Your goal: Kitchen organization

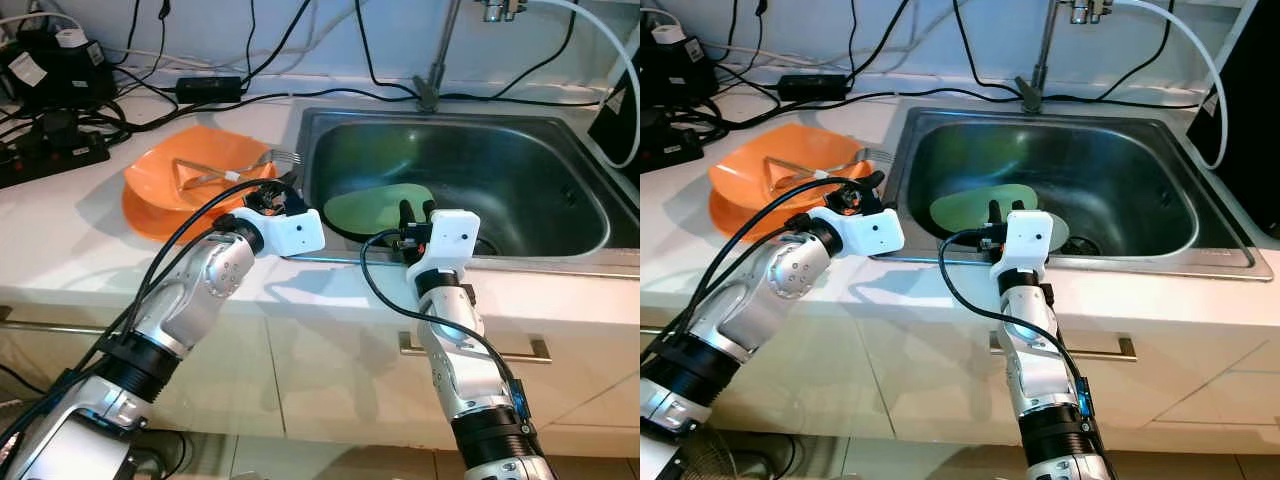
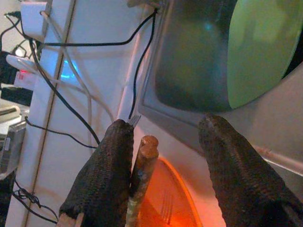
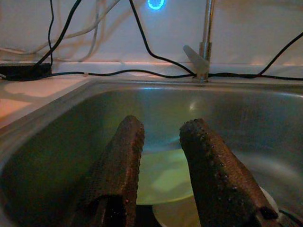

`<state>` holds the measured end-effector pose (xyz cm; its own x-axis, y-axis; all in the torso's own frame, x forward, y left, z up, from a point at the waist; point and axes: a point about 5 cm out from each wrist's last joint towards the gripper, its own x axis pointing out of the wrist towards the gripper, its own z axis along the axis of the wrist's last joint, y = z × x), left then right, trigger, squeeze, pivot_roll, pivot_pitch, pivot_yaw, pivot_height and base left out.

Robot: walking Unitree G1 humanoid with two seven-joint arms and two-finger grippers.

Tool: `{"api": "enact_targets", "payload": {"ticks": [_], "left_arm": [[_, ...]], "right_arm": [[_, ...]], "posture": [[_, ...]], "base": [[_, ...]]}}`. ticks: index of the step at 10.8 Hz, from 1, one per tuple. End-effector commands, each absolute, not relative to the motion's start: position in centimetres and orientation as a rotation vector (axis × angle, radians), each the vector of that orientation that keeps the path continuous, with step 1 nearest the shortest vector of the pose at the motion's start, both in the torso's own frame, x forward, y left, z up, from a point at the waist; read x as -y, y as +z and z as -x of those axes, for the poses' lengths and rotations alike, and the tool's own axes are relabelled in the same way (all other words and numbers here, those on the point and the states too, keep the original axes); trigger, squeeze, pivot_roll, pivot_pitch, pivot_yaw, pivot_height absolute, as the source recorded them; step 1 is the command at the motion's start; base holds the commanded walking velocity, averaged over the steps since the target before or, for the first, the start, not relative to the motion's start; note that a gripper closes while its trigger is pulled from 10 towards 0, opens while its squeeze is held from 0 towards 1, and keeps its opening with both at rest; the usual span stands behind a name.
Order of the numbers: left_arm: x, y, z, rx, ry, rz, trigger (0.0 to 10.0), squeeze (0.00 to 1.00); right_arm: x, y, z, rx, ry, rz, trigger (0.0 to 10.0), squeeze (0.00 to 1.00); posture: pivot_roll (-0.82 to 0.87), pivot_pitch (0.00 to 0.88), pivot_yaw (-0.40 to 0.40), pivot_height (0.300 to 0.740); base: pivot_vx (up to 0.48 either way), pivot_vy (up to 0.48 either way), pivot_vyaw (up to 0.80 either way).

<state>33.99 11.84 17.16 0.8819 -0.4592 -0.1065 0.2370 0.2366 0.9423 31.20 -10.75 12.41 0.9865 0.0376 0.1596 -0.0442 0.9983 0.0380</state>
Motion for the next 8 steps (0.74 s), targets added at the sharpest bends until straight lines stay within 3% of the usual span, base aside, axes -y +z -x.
{"api": "enact_targets", "payload": {"ticks": [1, 2, 3, 4, 8], "left_arm": [[-11.81, 17.80, -34.43, 0.220, -0.459, -1.257, 7.8, 0.00], [-11.73, 17.81, -34.51, 0.220, -0.455, -1.255, 2.5, 0.00], [-11.58, 17.87, -34.59, 0.227, -0.450, -1.253, 0.7, 0.00], [-11.41, 18.00, -34.66, 0.239, -0.449, -1.255, 0.0, 0.00], [-11.34, 18.32, -34.64, 0.258, -0.448, -1.275, 0.0, 0.00]], "right_arm": [[10.60, 12.45, -31.33, 0.153, 0.041, -0.037, 10.0, 0.00], [10.56, 12.42, -31.31, 0.153, 0.042, -0.038, 10.0, 0.00], [10.52, 12.40, -31.31, 0.153, 0.041, -0.039, 10.0, 0.00], [10.56, 12.41, -31.35, 0.153, 0.037, -0.040, 10.0, 0.00], [10.46, 12.29, -31.32, 0.152, 0.031, -0.045, 10.0, 0.00]], "posture": [[-0.05, 0.000, 0.008, 0.740], [-0.05, 0.000, 0.010, 0.740], [-0.05, 0.000, 0.012, 0.740], [-0.05, 0.000, 0.014, 0.740], [-0.05, 0.000, 0.017, 0.740]], "base": [[0.000, 0.000, 0.00], [0.000, 0.000, 0.00], [0.000, 0.000, 0.00], [0.000, 0.000, 0.00], [0.000, 0.000, 0.00]]}}
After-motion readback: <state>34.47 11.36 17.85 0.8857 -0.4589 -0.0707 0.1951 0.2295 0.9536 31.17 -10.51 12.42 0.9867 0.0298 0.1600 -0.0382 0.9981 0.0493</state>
